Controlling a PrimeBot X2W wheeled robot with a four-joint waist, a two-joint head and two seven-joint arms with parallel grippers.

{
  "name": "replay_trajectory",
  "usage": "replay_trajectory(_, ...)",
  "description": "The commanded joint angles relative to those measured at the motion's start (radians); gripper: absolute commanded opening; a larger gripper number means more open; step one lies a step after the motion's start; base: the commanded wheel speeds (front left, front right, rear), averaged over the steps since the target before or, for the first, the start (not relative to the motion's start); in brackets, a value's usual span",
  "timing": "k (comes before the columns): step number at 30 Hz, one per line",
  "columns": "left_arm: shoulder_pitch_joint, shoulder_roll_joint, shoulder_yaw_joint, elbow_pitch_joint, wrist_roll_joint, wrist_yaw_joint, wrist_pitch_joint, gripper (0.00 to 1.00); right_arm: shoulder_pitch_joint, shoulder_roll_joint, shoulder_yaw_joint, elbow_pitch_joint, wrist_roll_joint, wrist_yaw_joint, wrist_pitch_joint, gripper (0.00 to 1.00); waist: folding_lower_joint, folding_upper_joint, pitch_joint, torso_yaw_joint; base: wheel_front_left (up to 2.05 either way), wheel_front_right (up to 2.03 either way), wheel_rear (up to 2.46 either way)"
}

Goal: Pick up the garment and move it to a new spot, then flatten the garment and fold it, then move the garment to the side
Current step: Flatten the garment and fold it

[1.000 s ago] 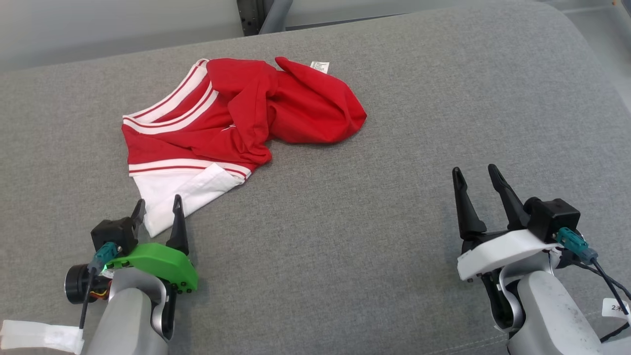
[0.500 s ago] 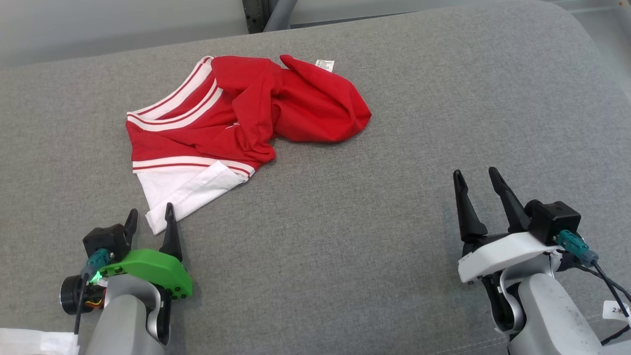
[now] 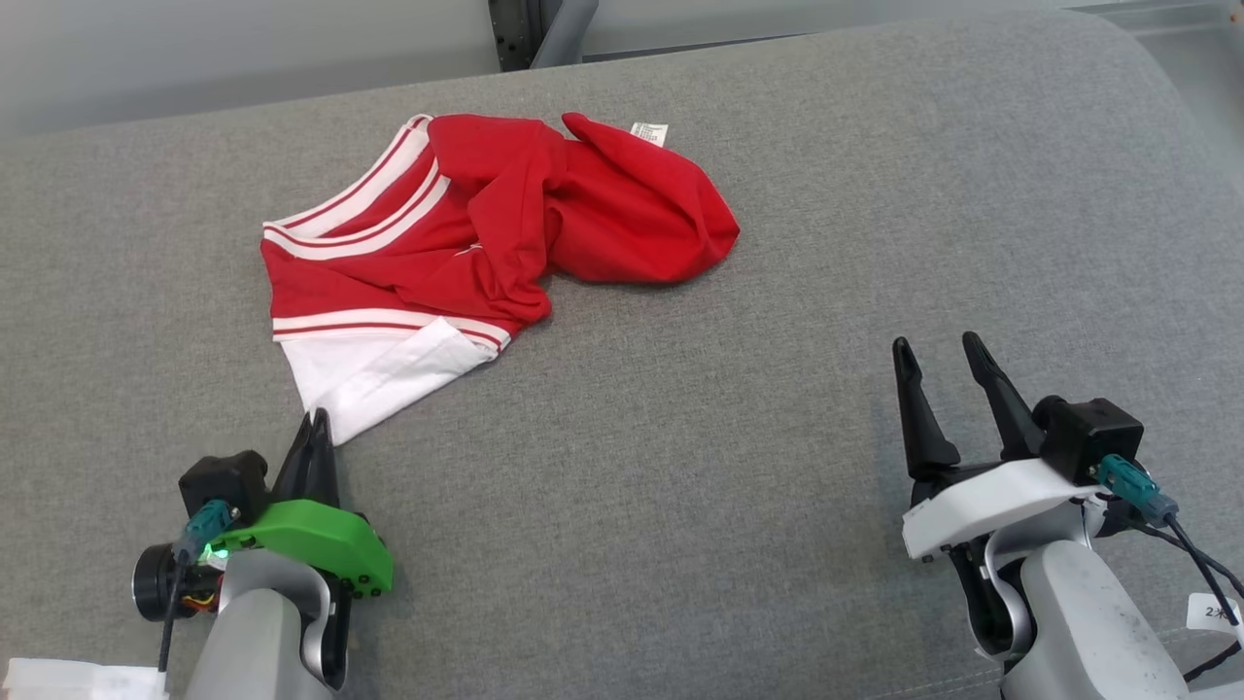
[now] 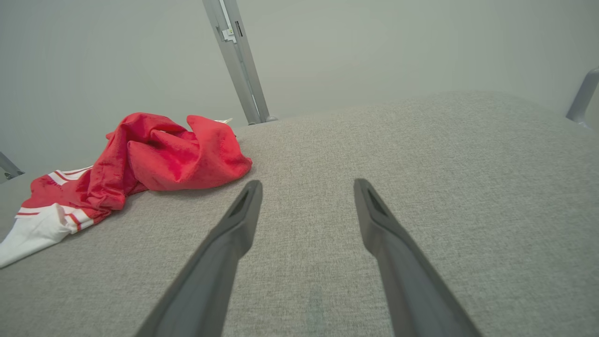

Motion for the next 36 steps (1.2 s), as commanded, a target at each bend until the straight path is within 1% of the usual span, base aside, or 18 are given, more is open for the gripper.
replay_trajectory(1, 0.019, 0.001, -0.003, -0.020, 0.013, -0.004, -0.001, 0.00, 0.004, -0.001, -0.002, 0.003, 0.005, 0.000, -0.003, 1.00, 0.0000, 0.0077, -0.005, 0.001, 0.00, 0.00, 0.00)
replay_trajectory(6, 0.056, 0.001, -0.006, -0.089, 0.028, -0.010, -0.001, 0.00, 0.026, 0.001, -0.014, 0.013, 0.007, 0.000, -0.003, 1.00, 0.0000, 0.0077, -0.041, 0.012, 0.00, 0.00, 0.00)
replay_trajectory(10, 0.106, 0.003, -0.042, -0.183, 0.056, -0.021, -0.001, 0.00, 0.050, 0.003, -0.025, 0.022, 0.008, 0.000, -0.003, 1.00, 0.0000, 0.0077, -0.085, 0.044, 0.00, 0.00, 0.00)
replay_trajectory(13, 0.160, 0.033, -0.079, -0.245, 0.074, -0.024, -0.001, 0.00, 0.069, 0.005, -0.026, 0.028, 0.009, 0.000, -0.003, 1.00, 0.0000, 0.0077, -0.112, 0.069, 0.00, 0.00, 0.00)
replay_trajectory(15, 0.197, 0.056, -0.124, -0.273, 0.084, -0.025, -0.001, 0.00, 0.075, 0.008, -0.023, 0.032, 0.013, 0.000, -0.003, 1.00, 0.0000, 0.0077, -0.124, 0.085, 0.00, 0.00, 0.00)
replay_trajectory(16, 0.215, 0.070, -0.154, -0.284, 0.085, -0.025, -0.001, 0.07, 0.078, 0.008, -0.019, 0.032, 0.013, 0.000, -0.003, 1.00, 0.0000, 0.0077, -0.129, 0.093, 0.00, 0.00, 0.00)
replay_trajectory(17, 0.236, 0.090, -0.185, -0.293, 0.086, -0.026, -0.001, 0.42, 0.083, 0.009, -0.018, 0.033, 0.014, 0.000, -0.003, 1.00, 0.0000, 0.0077, -0.134, 0.100, 0.00, 0.00, 0.00)
replay_trajectory(18, 0.260, 0.113, -0.213, -0.286, 0.083, -0.026, -0.001, 1.00, 0.087, 0.010, -0.015, 0.036, 0.015, 0.000, -0.003, 1.00, 0.0000, 0.0077, -0.138, 0.106, 0.00, 0.00, 0.00)
replay_trajectory(19, 0.297, 0.148, -0.219, -0.239, 0.066, -0.025, 0.000, 1.00, 0.089, 0.012, -0.010, 0.042, 0.017, 0.000, -0.003, 1.00, 0.0000, 0.0077, -0.142, 0.113, 0.00, 0.00, 0.00)
replay_trajectory(20, 0.300, 0.153, -0.201, -0.217, 0.059, -0.023, -0.001, 1.00, 0.088, 0.013, -0.008, 0.042, 0.017, 0.000, -0.003, 1.00, 0.0000, 0.0077, -0.143, 0.116, 0.00, 0.00, 0.00)
replay_trajectory(22, 0.313, 0.141, -0.163, -0.196, 0.049, -0.006, -0.001, 1.00, 0.088, 0.012, -0.007, 0.043, 0.017, 0.000, -0.003, 1.00, 0.0000, 0.0077, -0.145, 0.119, 0.00, 0.00, 0.00)
replay_trajectory(23, 0.313, 0.141, -0.163, -0.196, 0.049, -0.006, -0.001, 1.00, 0.088, 0.012, -0.007, 0.043, 0.017, 0.000, -0.003, 1.00, 0.0000, 0.0077, -0.145, 0.119, 0.00, 0.00, 0.00)
replay_trajectory(24, 0.324, 0.136, -0.151, -0.190, 0.053, 0.000, -0.001, 1.00, 0.088, 0.012, -0.007, 0.043, 0.017, 0.000, -0.003, 1.00, 0.0000, 0.0077, -0.145, 0.119, 0.00, 0.00, 0.00)
replay_trajectory(27, 0.329, 0.120, -0.126, -0.211, 0.055, -0.007, -0.001, 1.00, 0.090, 0.008, -0.010, 0.043, 0.018, 0.000, -0.003, 1.00, 0.0000, 0.0077, -0.142, 0.121, 0.00, 0.00, 0.00)
replay_trajectory(31, 0.287, 0.078, -0.110, -0.242, 0.062, -0.013, -0.001, 1.00, 0.084, 0.008, -0.010, 0.042, 0.011, 0.000, -0.003, 1.00, 0.0000, 0.0077, -0.137, 0.113, 0.00, 0.00, 0.00)
replay_trajectory(36, 0.239, 0.037, -0.108, -0.262, 0.069, -0.017, -0.001, 1.00, 0.067, 0.003, -0.001, 0.035, 0.008, 0.000, -0.003, 1.00, 0.0000, 0.0077, -0.125, 0.086, 0.00, 0.00, 0.00)
